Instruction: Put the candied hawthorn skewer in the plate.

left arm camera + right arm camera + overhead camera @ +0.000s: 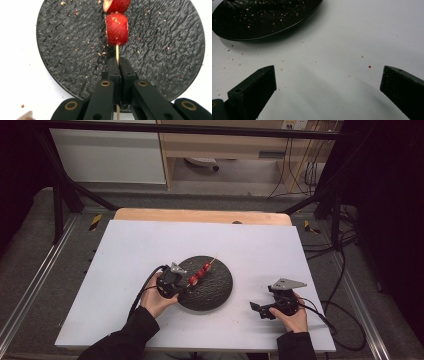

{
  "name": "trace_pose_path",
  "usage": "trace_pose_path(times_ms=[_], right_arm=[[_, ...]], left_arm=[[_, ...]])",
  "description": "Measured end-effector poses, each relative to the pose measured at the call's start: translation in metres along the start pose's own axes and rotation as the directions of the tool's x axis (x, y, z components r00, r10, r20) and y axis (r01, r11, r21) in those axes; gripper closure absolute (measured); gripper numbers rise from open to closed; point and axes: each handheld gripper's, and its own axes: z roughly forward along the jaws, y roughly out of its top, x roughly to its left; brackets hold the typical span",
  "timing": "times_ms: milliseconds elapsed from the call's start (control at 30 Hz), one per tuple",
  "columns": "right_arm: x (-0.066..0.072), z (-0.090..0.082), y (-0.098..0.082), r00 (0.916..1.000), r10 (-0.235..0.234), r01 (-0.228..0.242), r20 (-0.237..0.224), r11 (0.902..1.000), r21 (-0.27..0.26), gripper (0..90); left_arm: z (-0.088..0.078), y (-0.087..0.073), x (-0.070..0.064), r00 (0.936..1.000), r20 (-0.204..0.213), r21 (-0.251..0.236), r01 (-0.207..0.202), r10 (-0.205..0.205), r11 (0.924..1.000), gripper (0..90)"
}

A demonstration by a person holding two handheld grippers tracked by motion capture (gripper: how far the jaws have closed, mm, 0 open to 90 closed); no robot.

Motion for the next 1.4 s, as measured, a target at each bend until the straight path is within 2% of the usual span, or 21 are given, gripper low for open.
trace_pose_path(times_ms=[267, 567, 700, 800, 933, 1067, 1167, 1400], right_arm=[[0.0, -0.001, 0.0, 1.0, 0.002, -0.002, -0.01, 1.0, -0.004, 1.2], [0.0, -0.002, 0.0, 0.9999, 0.008, -0.008, -0.008, 1.0, -0.004, 1.3], [0.0, -0.002, 0.0, 0.9999, 0.006, -0.006, -0.01, 1.0, -0.006, 1.3], [0.0, -0.002, 0.0, 0.9999, 0.011, -0.011, -0.01, 0.9999, -0.005, 1.3], [0.0, -0.002, 0.0, 0.9999, 0.008, -0.008, -0.009, 0.9999, -0.007, 1.3], [-0.001, -0.004, 0.0, 0.9999, 0.015, -0.015, -0.008, 0.9998, -0.013, 1.3], [-0.001, -0.004, 0.0, 0.9998, 0.018, -0.019, -0.006, 0.9998, -0.012, 1.1], [-0.001, -0.004, 0.001, 0.9997, 0.025, -0.025, -0.007, 0.9996, -0.012, 0.9]], left_arm=[[0.01, 0.004, -0.006, 0.9993, -0.022, 0.05, -0.027, 0.028, 0.9984, 88.5], [0.012, 0.004, -0.006, 0.9989, -0.027, 0.047, -0.037, 0.038, 0.9982, 88.0], [0.008, 0.003, -0.005, 0.9993, -0.018, 0.022, -0.031, 0.031, 0.9993, 85.3], [0.003, 0.001, -0.003, 0.9998, -0.004, -0.007, -0.019, 0.019, 0.9998, 79.2], [-0.009, -0.003, 0.002, 0.9995, 0.021, -0.055, -0.023, 0.024, 0.9982, 68.2], [-0.023, -0.011, 0.01, 0.9989, 0.041, -0.114, -0.02, 0.025, 0.9933, 50.8], [-0.032, -0.02, 0.017, 0.9981, 0.047, -0.134, -0.033, 0.04, 0.9905, 39.2], [-0.048, -0.043, 0.035, 0.9982, 0.044, -0.198, -0.03, 0.04, 0.9797, 18.2]])
